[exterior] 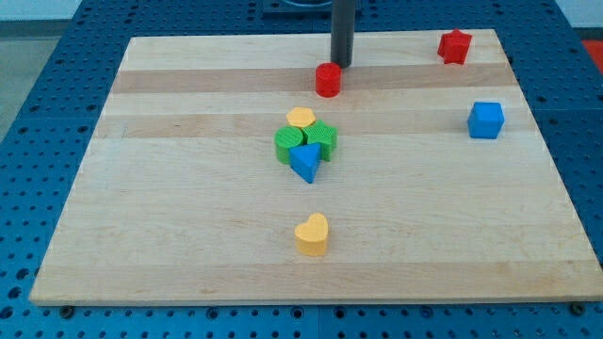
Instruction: Push the red circle to the green star
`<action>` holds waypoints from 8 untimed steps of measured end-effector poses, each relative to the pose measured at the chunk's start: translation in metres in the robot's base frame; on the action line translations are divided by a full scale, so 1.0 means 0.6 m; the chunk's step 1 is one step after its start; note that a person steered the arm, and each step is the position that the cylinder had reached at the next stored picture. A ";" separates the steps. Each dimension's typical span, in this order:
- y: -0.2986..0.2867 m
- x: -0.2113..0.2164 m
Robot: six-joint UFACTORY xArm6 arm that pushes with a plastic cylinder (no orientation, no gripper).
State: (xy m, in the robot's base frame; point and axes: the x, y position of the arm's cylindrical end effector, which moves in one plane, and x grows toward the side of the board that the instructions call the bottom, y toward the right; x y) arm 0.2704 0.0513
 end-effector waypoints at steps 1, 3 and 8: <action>0.049 0.051; 0.078 0.110; -0.086 0.017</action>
State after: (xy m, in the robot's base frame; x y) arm 0.2804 -0.0001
